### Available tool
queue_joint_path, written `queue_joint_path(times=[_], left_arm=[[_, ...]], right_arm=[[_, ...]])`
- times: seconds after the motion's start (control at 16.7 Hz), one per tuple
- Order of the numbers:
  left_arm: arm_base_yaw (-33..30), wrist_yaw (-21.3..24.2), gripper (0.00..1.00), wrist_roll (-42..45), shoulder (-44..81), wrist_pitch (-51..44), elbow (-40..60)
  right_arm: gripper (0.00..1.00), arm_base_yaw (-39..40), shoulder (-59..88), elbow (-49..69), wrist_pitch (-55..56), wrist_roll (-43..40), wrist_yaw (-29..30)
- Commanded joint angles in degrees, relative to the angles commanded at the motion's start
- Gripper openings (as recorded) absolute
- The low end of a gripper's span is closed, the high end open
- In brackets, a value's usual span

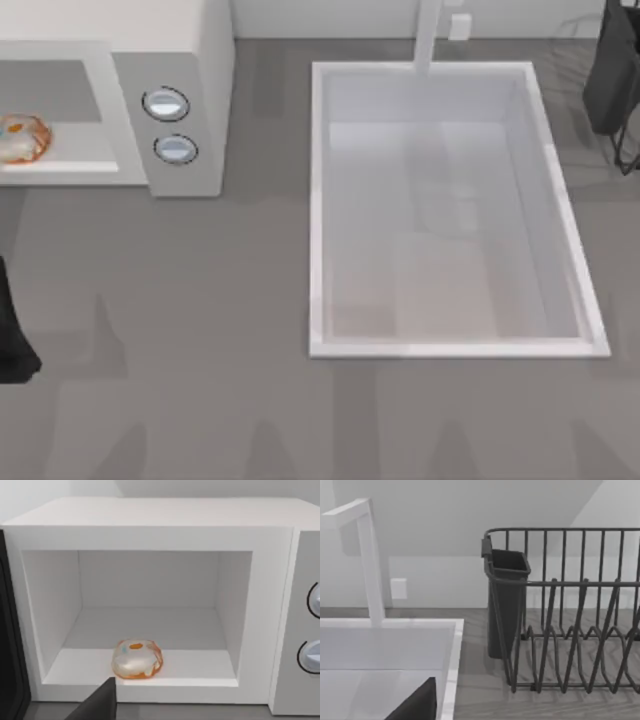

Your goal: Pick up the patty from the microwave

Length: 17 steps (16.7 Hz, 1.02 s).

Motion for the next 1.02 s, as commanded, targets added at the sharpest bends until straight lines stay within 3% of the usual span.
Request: queue_joint_path(times=[0.48,1.02], left_arm=[[0.35,0.43,1.0,0.16,5.51,2.58,2.13],[2.83,3.45,1.0,1.38,44.6,20.91,17.19]], right_arm=[[1.0,0.0,0.0,0.0,0.0,0.0,0.0],[1.0,0.0,0.0,0.0,0.0,0.0,0.0]])
